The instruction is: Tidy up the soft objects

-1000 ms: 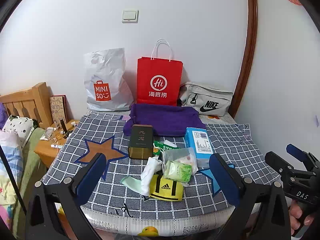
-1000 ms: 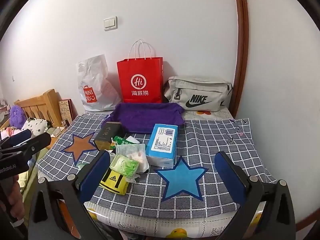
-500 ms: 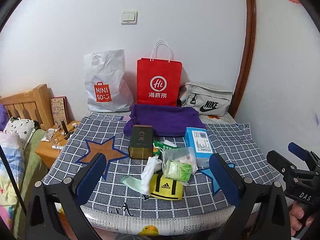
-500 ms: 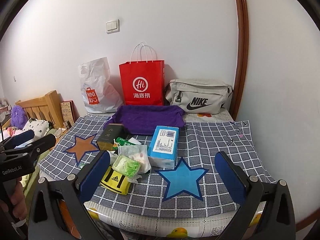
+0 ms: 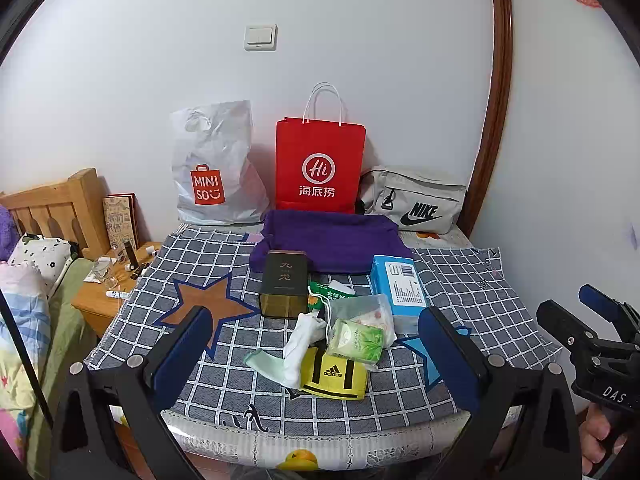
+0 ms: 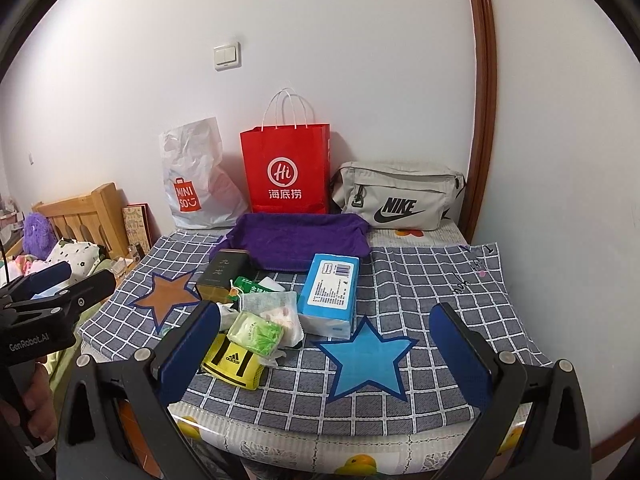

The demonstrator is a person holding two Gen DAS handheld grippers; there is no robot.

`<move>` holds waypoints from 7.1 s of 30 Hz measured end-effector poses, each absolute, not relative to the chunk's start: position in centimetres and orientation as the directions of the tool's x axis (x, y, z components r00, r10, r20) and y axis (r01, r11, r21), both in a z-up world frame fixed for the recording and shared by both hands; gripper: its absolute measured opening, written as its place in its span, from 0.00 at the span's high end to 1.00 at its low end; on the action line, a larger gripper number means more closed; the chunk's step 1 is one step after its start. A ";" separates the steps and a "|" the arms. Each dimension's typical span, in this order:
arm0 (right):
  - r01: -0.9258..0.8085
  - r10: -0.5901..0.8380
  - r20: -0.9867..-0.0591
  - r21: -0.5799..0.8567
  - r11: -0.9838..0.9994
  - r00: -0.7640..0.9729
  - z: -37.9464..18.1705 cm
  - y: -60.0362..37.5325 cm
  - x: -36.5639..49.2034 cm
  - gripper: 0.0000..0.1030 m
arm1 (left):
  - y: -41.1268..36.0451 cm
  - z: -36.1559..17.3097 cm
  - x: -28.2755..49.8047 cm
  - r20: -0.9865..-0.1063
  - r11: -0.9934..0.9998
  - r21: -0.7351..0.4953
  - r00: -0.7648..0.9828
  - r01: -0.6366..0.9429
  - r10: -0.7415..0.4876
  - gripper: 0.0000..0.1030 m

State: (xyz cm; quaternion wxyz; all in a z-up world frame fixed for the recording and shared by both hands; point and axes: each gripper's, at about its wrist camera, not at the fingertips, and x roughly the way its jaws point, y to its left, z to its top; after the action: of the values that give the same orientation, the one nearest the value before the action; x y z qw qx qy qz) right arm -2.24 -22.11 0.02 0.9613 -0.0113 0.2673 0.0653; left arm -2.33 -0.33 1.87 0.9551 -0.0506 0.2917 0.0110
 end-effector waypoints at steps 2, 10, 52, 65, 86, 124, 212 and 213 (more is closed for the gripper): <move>-0.134 0.122 -0.514 0.012 0.991 0.849 0.0 -22.0 -2.4 0.00 | -0.3 1.8 -2.4 -0.558 0.995 -0.090 0.830 -0.050 -0.009 0.00; -0.138 0.124 -0.506 0.010 0.990 0.854 0.1 -21.9 -2.8 0.00 | -0.4 1.8 -2.5 -0.556 0.995 -0.090 0.831 -0.051 -0.008 0.00; -0.147 0.139 -0.519 0.027 0.989 0.843 -0.8 -21.9 -1.3 0.00 | 0.6 1.0 -1.1 -0.551 0.994 -0.055 0.833 -0.095 0.049 0.00; -0.197 0.204 -0.587 0.076 0.977 0.783 -5.3 -21.5 2.8 0.00 | 2.5 -5.2 3.6 -0.674 0.993 -0.051 0.738 -0.104 0.042 0.01; -0.262 0.247 -0.707 0.090 0.961 0.662 -14.0 -19.7 10.1 0.00 | 2.0 -17.5 11.8 -0.829 0.994 -0.113 0.551 0.004 -0.097 0.11; -0.479 0.294 -0.763 -0.023 0.877 0.575 -19.8 -10.7 13.9 0.17 | 8.6 -19.6 13.6 -0.806 0.956 -0.293 0.543 -0.017 -0.237 0.89; -0.285 0.227 -0.644 0.014 0.958 0.731 -5.6 -19.8 27.4 0.17 | 7.2 -6.0 26.8 -0.775 0.975 -0.221 0.612 -0.025 -0.160 0.93; -0.286 0.228 -0.646 0.016 0.958 0.729 -5.7 -19.7 27.9 0.17 | 7.2 -6.2 27.4 -0.777 0.975 -0.223 0.608 -0.022 -0.164 0.93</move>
State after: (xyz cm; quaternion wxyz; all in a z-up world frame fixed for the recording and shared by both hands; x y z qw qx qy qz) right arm 27.91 -19.69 -5.73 0.9288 -0.0424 0.3412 0.1382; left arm 27.44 7.21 -6.19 0.8903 -0.1054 0.4411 -0.0401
